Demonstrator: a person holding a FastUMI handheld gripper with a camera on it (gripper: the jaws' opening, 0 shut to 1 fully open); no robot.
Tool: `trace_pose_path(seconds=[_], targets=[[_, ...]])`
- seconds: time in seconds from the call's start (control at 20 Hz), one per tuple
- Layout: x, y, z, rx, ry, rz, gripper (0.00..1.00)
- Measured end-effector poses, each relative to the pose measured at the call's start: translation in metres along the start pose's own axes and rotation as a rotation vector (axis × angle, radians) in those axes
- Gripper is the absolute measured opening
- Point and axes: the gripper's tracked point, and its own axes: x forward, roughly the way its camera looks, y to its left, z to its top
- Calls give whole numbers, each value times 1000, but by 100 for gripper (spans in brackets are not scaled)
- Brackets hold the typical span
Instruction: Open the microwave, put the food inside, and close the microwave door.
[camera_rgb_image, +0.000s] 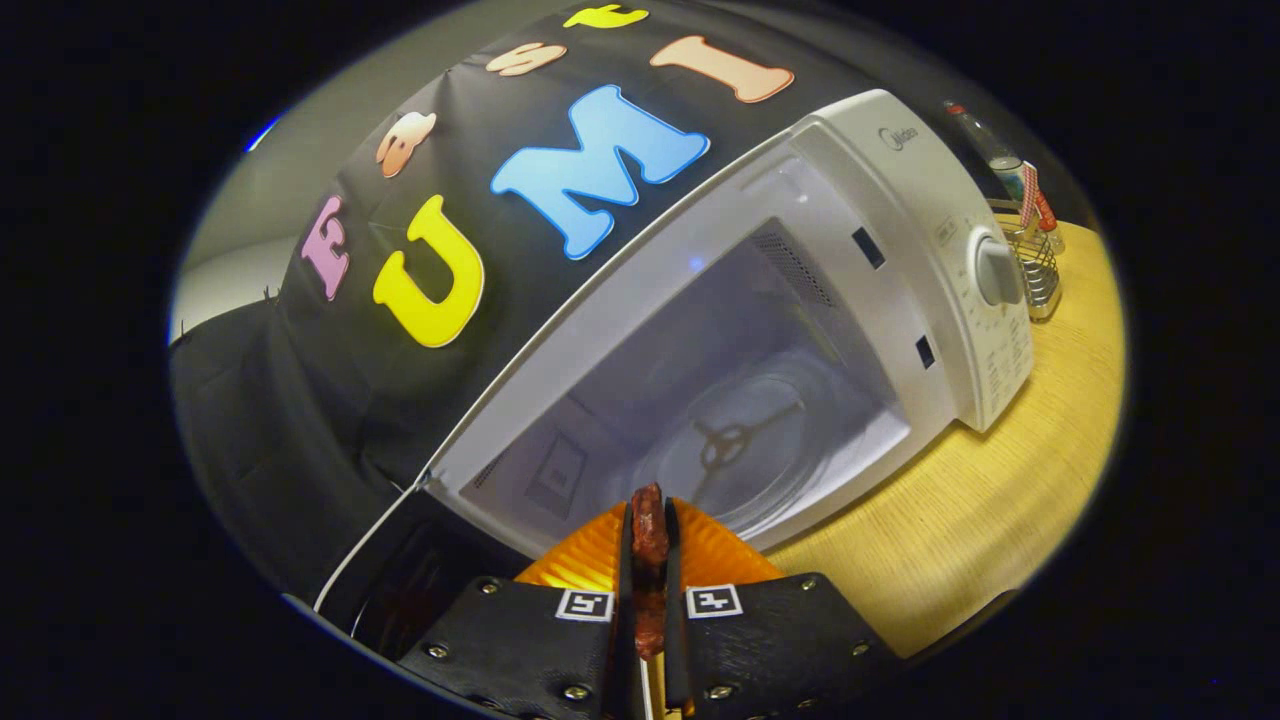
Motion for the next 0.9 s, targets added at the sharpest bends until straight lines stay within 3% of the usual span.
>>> trace_pose_path(seconds=[0.2, 0.6, 0.9], targets=[[32, 2, 17, -61, -58, -17, 12], [75, -25, 18, 21, -80, -25, 12], [90, -37, 25, -25, -147, -94, 11]])
